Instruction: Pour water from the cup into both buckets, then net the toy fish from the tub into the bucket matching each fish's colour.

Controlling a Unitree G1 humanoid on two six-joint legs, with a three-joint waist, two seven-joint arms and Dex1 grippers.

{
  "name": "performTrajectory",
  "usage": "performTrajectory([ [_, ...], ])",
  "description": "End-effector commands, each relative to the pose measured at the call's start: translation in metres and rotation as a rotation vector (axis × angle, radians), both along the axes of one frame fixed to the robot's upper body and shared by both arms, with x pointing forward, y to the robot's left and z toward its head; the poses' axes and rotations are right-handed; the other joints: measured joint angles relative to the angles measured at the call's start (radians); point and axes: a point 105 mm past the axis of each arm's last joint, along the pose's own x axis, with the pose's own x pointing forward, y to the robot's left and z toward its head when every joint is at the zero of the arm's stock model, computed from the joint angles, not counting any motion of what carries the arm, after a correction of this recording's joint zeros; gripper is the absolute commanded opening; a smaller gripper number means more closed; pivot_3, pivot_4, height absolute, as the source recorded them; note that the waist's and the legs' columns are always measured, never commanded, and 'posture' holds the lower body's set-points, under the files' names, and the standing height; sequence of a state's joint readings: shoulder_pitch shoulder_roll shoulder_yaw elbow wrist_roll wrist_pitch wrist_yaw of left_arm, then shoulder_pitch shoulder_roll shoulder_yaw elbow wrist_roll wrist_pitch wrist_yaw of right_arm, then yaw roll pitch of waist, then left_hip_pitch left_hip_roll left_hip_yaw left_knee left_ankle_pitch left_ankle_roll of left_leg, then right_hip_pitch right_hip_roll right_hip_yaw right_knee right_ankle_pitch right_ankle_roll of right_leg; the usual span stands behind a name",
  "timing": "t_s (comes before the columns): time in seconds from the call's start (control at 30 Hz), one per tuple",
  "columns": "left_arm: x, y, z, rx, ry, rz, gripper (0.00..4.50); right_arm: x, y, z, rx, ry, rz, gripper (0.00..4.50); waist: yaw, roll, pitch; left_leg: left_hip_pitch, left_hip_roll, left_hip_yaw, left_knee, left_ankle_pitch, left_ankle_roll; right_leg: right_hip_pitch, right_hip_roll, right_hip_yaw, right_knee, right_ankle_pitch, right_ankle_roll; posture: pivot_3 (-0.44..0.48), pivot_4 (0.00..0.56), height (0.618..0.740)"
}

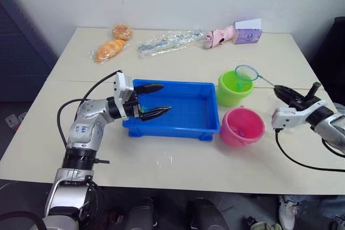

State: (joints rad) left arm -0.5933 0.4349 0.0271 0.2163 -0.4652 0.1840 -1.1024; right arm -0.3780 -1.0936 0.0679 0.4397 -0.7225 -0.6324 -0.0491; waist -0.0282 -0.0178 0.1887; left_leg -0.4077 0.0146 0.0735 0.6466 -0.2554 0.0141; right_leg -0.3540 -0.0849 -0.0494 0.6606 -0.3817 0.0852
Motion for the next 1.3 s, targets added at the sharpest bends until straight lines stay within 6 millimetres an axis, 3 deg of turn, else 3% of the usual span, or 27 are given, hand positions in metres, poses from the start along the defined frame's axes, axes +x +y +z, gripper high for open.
performTrajectory([
  [0.03,-0.003,-0.001,0.007,-0.005,-0.035,-0.002,4.47,-0.003,0.009,0.012,0.013,-0.049,0.043,0.0,0.001,0.0,0.0,0.0,0.0,0.0,0.0,0.0,0.0,0.0,0.0,0.0,0.0,0.0,0.0,0.0,0.15,0.74],
  [0.2,-0.003,0.004,0.01,-0.001,-0.046,0.012,4.47,-0.002,0.005,0.029,0.113,-0.095,0.03,0.0,0.001,0.0,0.0,0.0,0.0,0.0,0.0,0.0,0.0,0.0,0.0,0.0,0.0,0.0,0.0,0.0,0.15,0.74],
  [0.3,-0.003,0.016,0.013,0.004,-0.079,0.033,4.47,-0.003,0.03,0.034,0.396,0.016,0.128,0.0,-0.005,0.0,0.0,0.0,0.001,0.0,0.0,0.0,0.0,0.001,0.001,0.0,-0.001,0.0,0.0,0.0,0.15,0.74],
  [0.4,-0.008,0.04,0.012,0.044,-0.102,0.06,4.47,-0.008,0.072,0.035,0.69,0.256,0.277,0.0,-0.007,0.0,0.0,0.001,0.003,0.0,0.0,0.0,0.0,0.002,0.004,0.0,-0.001,0.0,0.0,0.0,0.15,0.74],
  [0.43,-0.01,0.053,0.01,0.072,-0.103,0.079,4.47,-0.014,0.095,0.039,0.782,0.35,0.375,0.0,-0.008,0.0,0.0,0.001,0.003,0.0,0.0,0.0,0.0,0.002,0.004,0.0,-0.001,0.0,0.0,0.0,0.15,0.74],
  [0.5,-0.013,0.071,0.01,0.112,-0.107,0.111,4.47,-0.022,0.121,0.042,0.871,0.504,0.463,0.0,-0.009,0.0,0.0,0.002,0.005,0.0,0.0,0.0,-0.001,0.002,0.005,0.0,-0.001,0.0,0.0,0.0,0.15,0.74],
  [0.63,-0.02,0.111,0.012,0.202,-0.116,0.183,4.47,-0.03,0.163,0.014,0.889,0.898,0.429,0.0,-0.001,0.0,0.0,0.002,0.005,-0.002,0.0,-0.001,0.001,0.002,0.003,-0.001,-0.001,0.0,-0.001,0.0,0.15,0.74],
  [0.7,-0.024,0.121,0.008,0.251,-0.106,0.191,4.47,-0.03,0.175,0.006,0.892,0.978,0.385,0.0,0.003,0.0,0.0,0.001,0.004,-0.003,0.0,-0.004,0.004,0.002,0.001,-0.001,-0.002,0.001,-0.002,0.0,0.15,0.74],
  [0.87,-0.024,0.155,0.008,0.326,-0.028,0.289,4.47,-0.005,0.195,-0.017,0.884,1.082,0.146,0.0,-0.001,0.0,0.0,-0.001,-0.001,-0.005,0.0,-0.004,0.004,-0.001,-0.005,-0.003,-0.001,0.001,-0.002,0.0,0.15,0.74],
  [1.1,-0.024,0.158,0.005,0.374,-0.008,0.295,4.47,0.024,0.211,-0.02,0.868,1.075,0.036,0.0,-0.003,0.0,0.0,-0.006,-0.003,-0.004,0.0,-0.005,0.005,-0.005,-0.007,-0.005,0.001,0.001,-0.002,0.0,0.15,0.74],
  [1.3,-0.022,0.152,0.004,0.381,-0.011,0.28,4.47,0.02,0.235,-0.031,0.83,1.153,0.067,0.0,-0.005,0.0,0.0,-0.007,-0.003,-0.004,0.0,-0.005,0.005,-0.007,-0.007,-0.006,0.004,0.001,-0.002,0.0,0.15,0.74],
])
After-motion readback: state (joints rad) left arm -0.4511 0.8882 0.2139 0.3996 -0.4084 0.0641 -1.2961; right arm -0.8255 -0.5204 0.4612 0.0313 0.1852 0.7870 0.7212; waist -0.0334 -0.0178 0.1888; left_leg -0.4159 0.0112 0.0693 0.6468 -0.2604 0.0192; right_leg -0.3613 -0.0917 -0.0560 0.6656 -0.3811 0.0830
